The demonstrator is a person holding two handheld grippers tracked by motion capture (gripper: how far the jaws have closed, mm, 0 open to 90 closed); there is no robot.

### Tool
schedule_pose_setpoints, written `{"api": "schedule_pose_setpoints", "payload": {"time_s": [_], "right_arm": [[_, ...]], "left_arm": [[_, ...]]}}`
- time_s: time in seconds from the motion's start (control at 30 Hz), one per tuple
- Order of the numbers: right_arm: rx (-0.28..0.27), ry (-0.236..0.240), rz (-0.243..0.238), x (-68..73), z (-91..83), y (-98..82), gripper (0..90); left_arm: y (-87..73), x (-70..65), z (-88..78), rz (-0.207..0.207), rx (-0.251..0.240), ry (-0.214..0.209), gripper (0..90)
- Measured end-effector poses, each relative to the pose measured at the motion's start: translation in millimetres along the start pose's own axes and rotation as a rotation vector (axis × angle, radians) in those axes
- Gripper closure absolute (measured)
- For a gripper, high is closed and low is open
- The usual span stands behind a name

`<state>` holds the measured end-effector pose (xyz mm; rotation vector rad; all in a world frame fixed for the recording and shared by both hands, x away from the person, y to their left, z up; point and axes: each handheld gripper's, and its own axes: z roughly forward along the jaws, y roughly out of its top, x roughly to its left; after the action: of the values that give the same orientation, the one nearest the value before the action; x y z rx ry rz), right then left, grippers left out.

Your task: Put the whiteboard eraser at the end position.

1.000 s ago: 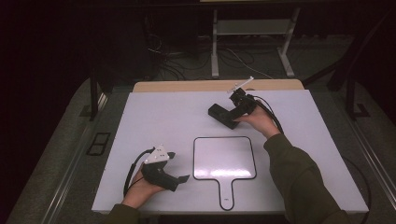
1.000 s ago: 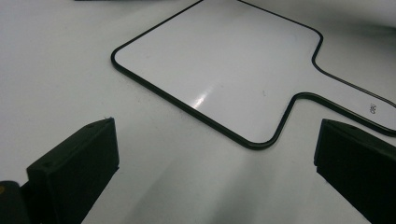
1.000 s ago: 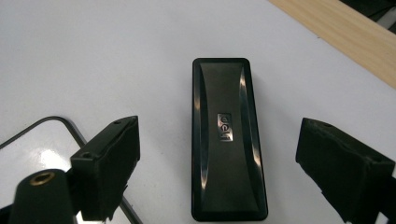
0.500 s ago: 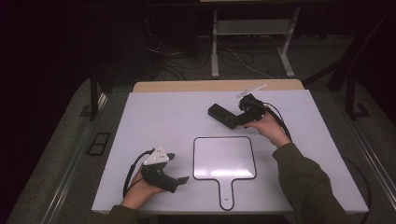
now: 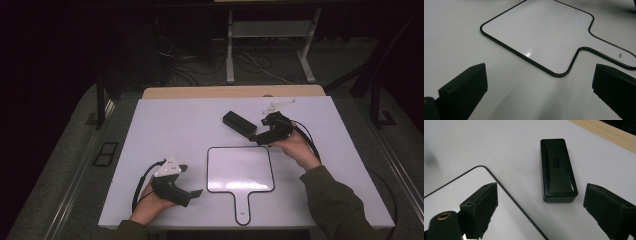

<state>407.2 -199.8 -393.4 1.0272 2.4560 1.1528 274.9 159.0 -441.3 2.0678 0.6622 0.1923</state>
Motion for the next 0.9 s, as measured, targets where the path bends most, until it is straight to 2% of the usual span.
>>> {"api": "schedule_pose_setpoints", "payload": {"time_s": [0.5,0.63,0.9], "right_arm": [[-0.046,0.014,-0.020,15.8,-22.4,-32.0,10.7],[-0.070,0.025,0.010,18.3,-29.7,-41.0,10.8],[-0.074,0.020,0.009,23.3,-38.3,-58.7,10.8]], "left_arm": [[0.5,-1.4,-1.4,0.002,-0.003,0.000,0.0],[0.7,-2.0,-1.5,0.006,-0.006,-0.001,0.0],[1.1,-3.1,-1.1,0.007,-0.007,0.000,0.0]]}}
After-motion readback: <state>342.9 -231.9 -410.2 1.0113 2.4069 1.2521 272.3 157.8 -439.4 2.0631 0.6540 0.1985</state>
